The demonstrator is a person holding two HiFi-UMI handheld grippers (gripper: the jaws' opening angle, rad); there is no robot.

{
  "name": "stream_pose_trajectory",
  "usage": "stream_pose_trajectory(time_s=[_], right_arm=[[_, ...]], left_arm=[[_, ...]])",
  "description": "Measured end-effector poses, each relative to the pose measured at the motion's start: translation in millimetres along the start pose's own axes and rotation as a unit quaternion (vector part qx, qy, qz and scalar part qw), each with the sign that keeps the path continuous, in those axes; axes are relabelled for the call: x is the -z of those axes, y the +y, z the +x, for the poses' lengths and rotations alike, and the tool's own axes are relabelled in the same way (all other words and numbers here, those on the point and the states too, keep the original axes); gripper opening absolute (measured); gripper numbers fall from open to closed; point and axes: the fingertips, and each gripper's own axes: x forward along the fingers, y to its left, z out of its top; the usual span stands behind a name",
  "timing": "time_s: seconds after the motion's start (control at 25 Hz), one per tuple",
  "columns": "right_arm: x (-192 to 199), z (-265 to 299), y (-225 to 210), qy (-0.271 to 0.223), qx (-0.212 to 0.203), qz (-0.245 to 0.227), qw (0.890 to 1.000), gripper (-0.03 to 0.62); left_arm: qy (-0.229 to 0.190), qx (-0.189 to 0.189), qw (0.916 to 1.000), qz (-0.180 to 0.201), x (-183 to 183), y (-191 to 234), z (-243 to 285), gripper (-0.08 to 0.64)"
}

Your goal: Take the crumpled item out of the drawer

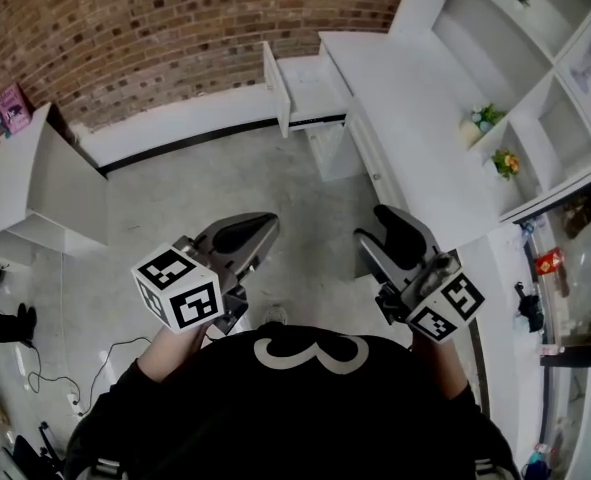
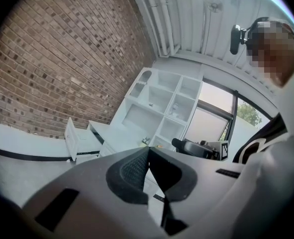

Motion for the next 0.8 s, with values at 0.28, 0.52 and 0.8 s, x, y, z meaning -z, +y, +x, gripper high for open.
stream_pose_trajectory(time_s=[0.28, 0.52, 0.8], right_arm=[[2, 47, -13, 0.013, -0.004, -0.022, 1.0, 0.29], [-2, 67, -23, 0.007, 0.008, -0.028, 1.0, 0.33], [5, 81, -36, 0.014, 0.008, -0.02, 1.0, 0.382]], left_arm=[[-0.002, -0.007, 1.0, 0.005, -18, 45, -3, 0.002], [-0.009, -0.019, 0.9998, 0.006, -29, 68, -10, 0.002], [-0.009, -0.038, 0.9992, 0.003, -31, 84, -15, 0.002]])
